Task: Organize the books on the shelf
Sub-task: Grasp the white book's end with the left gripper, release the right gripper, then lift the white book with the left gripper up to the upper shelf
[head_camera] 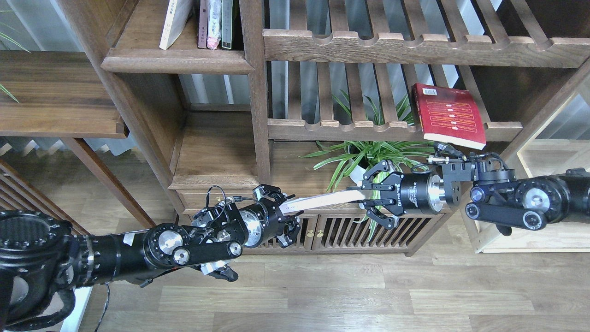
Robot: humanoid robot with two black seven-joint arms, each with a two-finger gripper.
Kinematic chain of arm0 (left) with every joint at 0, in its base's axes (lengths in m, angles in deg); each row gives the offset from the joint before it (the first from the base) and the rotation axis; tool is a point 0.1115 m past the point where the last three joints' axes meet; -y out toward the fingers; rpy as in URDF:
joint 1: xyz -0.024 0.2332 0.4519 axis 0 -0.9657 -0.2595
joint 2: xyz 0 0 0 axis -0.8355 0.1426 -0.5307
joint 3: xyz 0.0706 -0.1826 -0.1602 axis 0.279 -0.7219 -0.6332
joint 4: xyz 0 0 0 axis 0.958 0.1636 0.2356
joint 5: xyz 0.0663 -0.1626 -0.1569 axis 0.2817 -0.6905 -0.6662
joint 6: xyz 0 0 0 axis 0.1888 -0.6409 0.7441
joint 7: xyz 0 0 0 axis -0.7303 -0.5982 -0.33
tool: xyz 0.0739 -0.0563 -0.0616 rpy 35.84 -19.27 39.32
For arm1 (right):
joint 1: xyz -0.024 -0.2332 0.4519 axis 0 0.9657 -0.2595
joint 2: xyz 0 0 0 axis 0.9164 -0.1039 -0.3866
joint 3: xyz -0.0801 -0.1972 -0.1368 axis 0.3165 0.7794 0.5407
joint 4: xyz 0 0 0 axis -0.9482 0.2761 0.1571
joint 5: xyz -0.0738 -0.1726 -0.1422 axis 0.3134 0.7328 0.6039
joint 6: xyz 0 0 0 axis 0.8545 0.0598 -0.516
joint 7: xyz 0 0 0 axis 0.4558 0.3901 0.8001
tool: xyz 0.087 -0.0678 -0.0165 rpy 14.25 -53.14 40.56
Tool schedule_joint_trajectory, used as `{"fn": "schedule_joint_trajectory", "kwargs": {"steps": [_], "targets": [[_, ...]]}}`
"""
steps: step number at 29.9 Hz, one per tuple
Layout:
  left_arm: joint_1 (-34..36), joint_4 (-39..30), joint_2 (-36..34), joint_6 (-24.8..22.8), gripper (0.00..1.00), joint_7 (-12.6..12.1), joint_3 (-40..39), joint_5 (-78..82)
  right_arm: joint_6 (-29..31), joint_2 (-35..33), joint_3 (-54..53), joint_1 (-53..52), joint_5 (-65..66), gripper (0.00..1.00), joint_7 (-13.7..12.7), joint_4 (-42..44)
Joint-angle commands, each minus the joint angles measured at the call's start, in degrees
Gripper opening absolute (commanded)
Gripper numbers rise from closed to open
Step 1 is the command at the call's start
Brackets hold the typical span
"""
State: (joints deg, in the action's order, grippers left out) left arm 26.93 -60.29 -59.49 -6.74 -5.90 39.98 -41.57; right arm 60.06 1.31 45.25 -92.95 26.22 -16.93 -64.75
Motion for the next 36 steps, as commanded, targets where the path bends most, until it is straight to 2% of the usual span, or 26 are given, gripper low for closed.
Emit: {"fn": "schedule_joint_trajectory", "kwargs": {"steps": [1,8,9,10,11,14,17,18,22,26,36], "targets": [[-0.40,0.19,0.00,0.61,0.00,0.94,0.00,-0.04,0.00,-0.02,0.00,0.00,0.00,0.03,0.00,-0.01],[-0.84,0.19,0.00,1.05,0.00,1.65,0.09,-0.04,0.26,-0.20,0.00,0.00,0.00,0.04,0.00,0.08],[-0.93,0.19,0.00,1.05,0.00,1.65,0.09,-0.04,0.35,-0.29,0.00,0.09,-0.09,0.08,0.00,0.08],[-1.02,0.19,0.00,1.05,0.00,1.65,0.09,-0.04,0.35,-0.29,-0.09,0.09,-0.35,0.17,0.00,0.08],[-1.02,0.19,0.00,1.14,0.00,1.65,0.09,-0.04,0.35,-0.37,-0.26,0.09,-1.40,0.34,0.00,0.08],[-1.02,0.19,0.00,1.05,0.00,1.65,0.08,-0.04,0.35,-0.46,-0.44,0.00,-4.30,0.67,0.00,0.08],[-1.02,0.19,0.00,0.96,0.00,1.65,0.09,-0.21,0.44,-0.46,-0.61,0.00,-5.10,0.88,0.00,0.08],[-1.02,0.19,0.00,0.87,0.00,1.65,0.09,-0.21,0.52,-0.46,-0.88,0.09,-5.18,1.00,0.00,0.16],[-1.55,-0.07,0.00,0.70,0.00,1.65,-0.09,-0.21,1.49,-1.77,-1.23,0.88,-6.59,1.00,0.00,1.39],[-2.43,-0.86,0.00,0.52,0.00,1.73,-0.27,-0.21,1.58,-6.43,-1.32,2.20,-7.73,1.00,0.00,3.50],[-3.04,-8.59,0.00,0.87,0.00,1.73,-4.83,0.23,1.58,-18.29,-3.42,9.58,-7.82,1.00,0.00,8.07]]}}
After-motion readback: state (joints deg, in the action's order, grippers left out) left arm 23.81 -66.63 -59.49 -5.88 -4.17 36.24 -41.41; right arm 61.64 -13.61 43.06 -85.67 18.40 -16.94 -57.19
